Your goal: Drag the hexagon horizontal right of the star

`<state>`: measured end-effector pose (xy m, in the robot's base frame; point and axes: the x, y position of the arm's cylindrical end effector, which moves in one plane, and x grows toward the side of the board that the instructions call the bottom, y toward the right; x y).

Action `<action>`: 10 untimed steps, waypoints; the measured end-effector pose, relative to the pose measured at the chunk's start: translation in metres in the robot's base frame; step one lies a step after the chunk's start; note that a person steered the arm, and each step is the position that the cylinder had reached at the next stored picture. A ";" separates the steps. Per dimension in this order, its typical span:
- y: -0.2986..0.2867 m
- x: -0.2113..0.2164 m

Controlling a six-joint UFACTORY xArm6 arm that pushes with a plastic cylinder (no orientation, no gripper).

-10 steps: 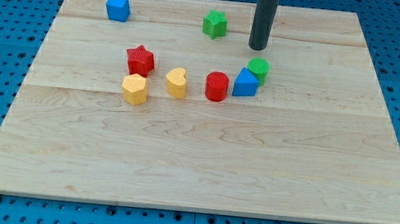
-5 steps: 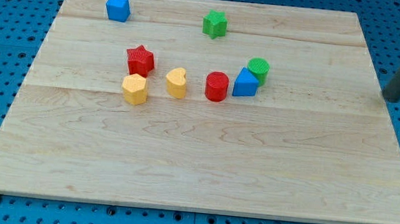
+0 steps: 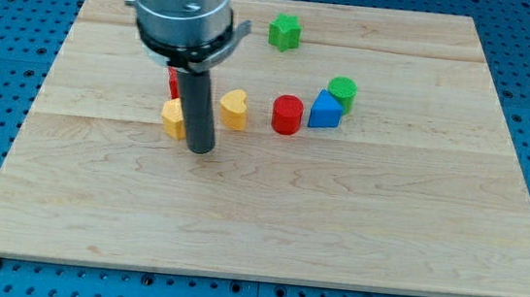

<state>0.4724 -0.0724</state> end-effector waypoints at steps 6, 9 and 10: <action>-0.083 -0.089; 0.066 -0.133; 0.133 -0.149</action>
<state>0.3233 0.0606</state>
